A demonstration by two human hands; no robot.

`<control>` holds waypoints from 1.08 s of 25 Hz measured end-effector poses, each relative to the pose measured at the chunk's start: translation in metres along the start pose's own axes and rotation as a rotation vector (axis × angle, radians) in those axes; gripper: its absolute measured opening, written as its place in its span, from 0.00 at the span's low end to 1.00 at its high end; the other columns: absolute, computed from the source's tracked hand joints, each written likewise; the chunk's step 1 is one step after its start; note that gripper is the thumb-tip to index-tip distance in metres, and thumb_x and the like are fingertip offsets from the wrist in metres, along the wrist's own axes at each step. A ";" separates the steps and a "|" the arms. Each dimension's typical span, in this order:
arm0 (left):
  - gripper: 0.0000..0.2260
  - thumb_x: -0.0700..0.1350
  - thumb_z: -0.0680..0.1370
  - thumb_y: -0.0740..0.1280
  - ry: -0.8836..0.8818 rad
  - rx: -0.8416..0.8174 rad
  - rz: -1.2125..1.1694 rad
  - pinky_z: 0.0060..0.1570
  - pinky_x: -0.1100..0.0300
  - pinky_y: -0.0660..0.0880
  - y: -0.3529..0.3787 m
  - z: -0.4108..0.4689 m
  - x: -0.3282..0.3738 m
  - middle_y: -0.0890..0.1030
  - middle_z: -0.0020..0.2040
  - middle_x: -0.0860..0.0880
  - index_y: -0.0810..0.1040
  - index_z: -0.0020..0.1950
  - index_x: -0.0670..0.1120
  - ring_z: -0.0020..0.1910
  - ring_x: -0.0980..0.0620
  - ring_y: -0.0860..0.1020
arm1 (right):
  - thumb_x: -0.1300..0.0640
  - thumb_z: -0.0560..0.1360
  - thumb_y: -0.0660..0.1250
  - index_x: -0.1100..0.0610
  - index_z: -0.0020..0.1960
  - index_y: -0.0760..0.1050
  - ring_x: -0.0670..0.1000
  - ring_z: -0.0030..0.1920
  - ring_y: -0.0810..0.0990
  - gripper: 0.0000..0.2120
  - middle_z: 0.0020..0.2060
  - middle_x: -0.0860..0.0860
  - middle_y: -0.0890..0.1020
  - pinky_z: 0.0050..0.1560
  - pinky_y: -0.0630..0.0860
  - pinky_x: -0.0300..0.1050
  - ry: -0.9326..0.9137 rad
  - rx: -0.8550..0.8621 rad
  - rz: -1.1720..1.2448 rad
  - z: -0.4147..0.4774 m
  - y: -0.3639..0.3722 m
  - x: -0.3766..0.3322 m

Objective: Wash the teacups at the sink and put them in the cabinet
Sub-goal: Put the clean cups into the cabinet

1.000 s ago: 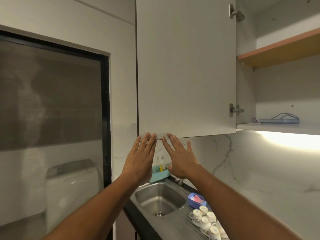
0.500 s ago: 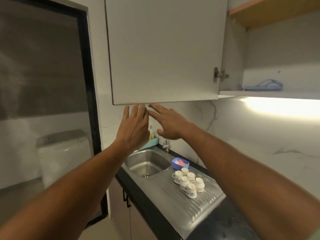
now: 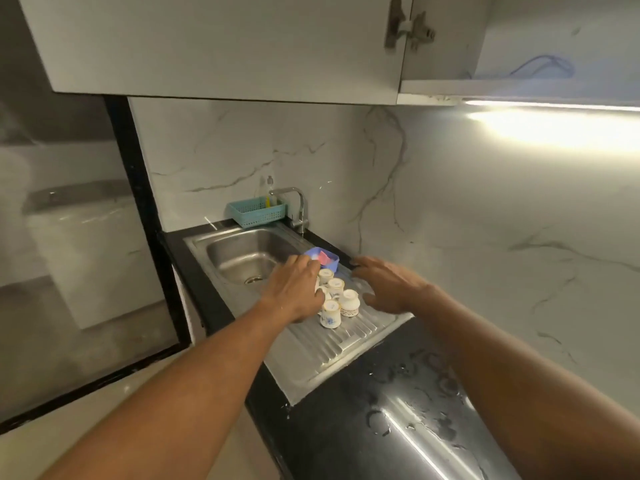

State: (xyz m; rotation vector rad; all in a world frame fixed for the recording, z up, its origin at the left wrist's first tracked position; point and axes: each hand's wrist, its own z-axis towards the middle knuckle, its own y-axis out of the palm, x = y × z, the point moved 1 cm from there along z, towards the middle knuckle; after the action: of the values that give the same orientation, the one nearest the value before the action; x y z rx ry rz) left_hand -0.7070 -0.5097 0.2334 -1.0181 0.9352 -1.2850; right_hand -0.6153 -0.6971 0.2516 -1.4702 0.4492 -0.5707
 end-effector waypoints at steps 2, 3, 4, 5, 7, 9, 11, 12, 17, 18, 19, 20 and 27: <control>0.23 0.54 0.80 0.62 -0.052 -0.074 -0.074 0.61 0.50 0.73 0.041 0.016 0.006 0.73 0.69 0.45 0.69 0.72 0.45 0.66 0.45 0.71 | 0.54 0.78 0.65 0.51 0.76 0.68 0.54 0.75 0.67 0.26 0.80 0.50 0.58 0.70 0.72 0.52 0.060 -0.072 0.052 0.001 0.038 0.032; 0.23 0.54 0.80 0.63 -0.075 -0.114 -0.111 0.61 0.50 0.73 0.060 0.021 0.008 0.72 0.69 0.45 0.69 0.72 0.45 0.66 0.45 0.71 | 0.54 0.79 0.66 0.51 0.76 0.68 0.54 0.75 0.67 0.26 0.80 0.50 0.58 0.70 0.72 0.51 0.088 -0.105 0.077 0.003 0.057 0.045; 0.23 0.55 0.80 0.63 -0.093 -0.156 -0.137 0.61 0.50 0.73 0.081 0.028 0.009 0.72 0.70 0.45 0.69 0.71 0.45 0.66 0.45 0.71 | 0.53 0.79 0.67 0.51 0.76 0.68 0.55 0.75 0.66 0.26 0.80 0.50 0.58 0.71 0.71 0.51 0.113 -0.135 0.100 0.009 0.078 0.058; 0.24 0.55 0.80 0.63 -0.112 -0.193 -0.160 0.62 0.50 0.73 0.100 0.032 0.009 0.72 0.70 0.45 0.68 0.72 0.45 0.67 0.45 0.71 | 0.52 0.79 0.68 0.51 0.75 0.68 0.55 0.75 0.67 0.26 0.80 0.50 0.58 0.71 0.71 0.51 0.136 -0.153 0.120 0.015 0.096 0.068; 0.24 0.56 0.80 0.64 -0.174 -0.258 -0.225 0.63 0.50 0.73 0.141 0.044 0.005 0.73 0.70 0.46 0.69 0.72 0.46 0.67 0.45 0.71 | 0.51 0.78 0.69 0.51 0.75 0.69 0.55 0.75 0.67 0.27 0.79 0.51 0.61 0.72 0.71 0.53 0.206 -0.187 0.176 0.034 0.134 0.085; 0.24 0.57 0.79 0.65 -0.254 -0.319 -0.329 0.63 0.50 0.73 0.183 0.063 -0.004 0.73 0.69 0.47 0.69 0.71 0.47 0.68 0.45 0.72 | 0.52 0.77 0.70 0.52 0.75 0.68 0.55 0.75 0.68 0.28 0.78 0.52 0.64 0.73 0.69 0.54 0.282 -0.222 0.254 0.061 0.170 0.097; 0.26 0.59 0.76 0.67 -0.371 -0.348 -0.463 0.62 0.50 0.73 0.220 0.082 -0.009 0.73 0.68 0.48 0.69 0.70 0.48 0.67 0.46 0.72 | 0.51 0.77 0.70 0.53 0.77 0.64 0.56 0.74 0.69 0.31 0.76 0.53 0.67 0.73 0.68 0.52 0.369 -0.245 0.324 0.089 0.202 0.107; 0.28 0.60 0.75 0.69 -0.438 -0.348 -0.527 0.61 0.50 0.74 0.233 0.088 -0.009 0.73 0.67 0.49 0.69 0.70 0.48 0.66 0.47 0.73 | 0.51 0.77 0.70 0.54 0.79 0.61 0.56 0.74 0.69 0.34 0.76 0.54 0.68 0.74 0.67 0.51 0.420 -0.250 0.356 0.102 0.213 0.109; 0.30 0.62 0.68 0.74 -0.643 -0.242 -0.621 0.53 0.48 0.78 0.280 0.113 0.006 0.73 0.60 0.51 0.69 0.64 0.50 0.58 0.48 0.76 | 0.50 0.75 0.73 0.56 0.82 0.49 0.59 0.75 0.67 0.45 0.76 0.57 0.67 0.71 0.67 0.52 0.571 -0.225 0.614 0.158 0.253 0.120; 0.30 0.62 0.68 0.74 -0.668 -0.214 -0.598 0.52 0.47 0.78 0.283 0.116 0.009 0.74 0.59 0.51 0.69 0.63 0.50 0.57 0.47 0.76 | 0.51 0.75 0.74 0.56 0.82 0.50 0.59 0.75 0.66 0.45 0.76 0.57 0.66 0.71 0.67 0.52 0.571 -0.228 0.647 0.166 0.258 0.122; 0.30 0.62 0.68 0.74 -0.695 -0.187 -0.587 0.51 0.47 0.78 0.286 0.118 0.012 0.75 0.58 0.51 0.69 0.63 0.50 0.56 0.47 0.77 | 0.52 0.74 0.75 0.56 0.81 0.51 0.58 0.75 0.66 0.45 0.77 0.56 0.66 0.71 0.67 0.52 0.564 -0.225 0.674 0.172 0.262 0.124; 0.29 0.61 0.68 0.75 -0.719 -0.161 -0.587 0.49 0.47 0.78 0.290 0.119 0.013 0.76 0.57 0.51 0.69 0.63 0.50 0.55 0.47 0.77 | 0.52 0.73 0.76 0.56 0.80 0.55 0.58 0.74 0.68 0.44 0.76 0.55 0.68 0.71 0.67 0.52 0.558 -0.220 0.703 0.176 0.267 0.126; 0.25 0.59 0.72 0.75 -0.689 -0.069 -0.615 0.43 0.53 0.77 0.302 0.112 0.015 0.82 0.54 0.54 0.71 0.65 0.56 0.49 0.50 0.80 | 0.50 0.68 0.79 0.48 0.66 0.68 0.50 0.50 0.77 0.32 0.53 0.47 0.78 0.50 0.74 0.44 0.527 -0.051 0.902 0.169 0.276 0.115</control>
State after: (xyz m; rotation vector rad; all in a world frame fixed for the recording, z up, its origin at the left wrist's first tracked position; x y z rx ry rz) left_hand -0.5097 -0.5137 -0.0217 -1.7381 0.1287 -1.2418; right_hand -0.3986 -0.6307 -0.0064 -0.9924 1.4487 -0.1982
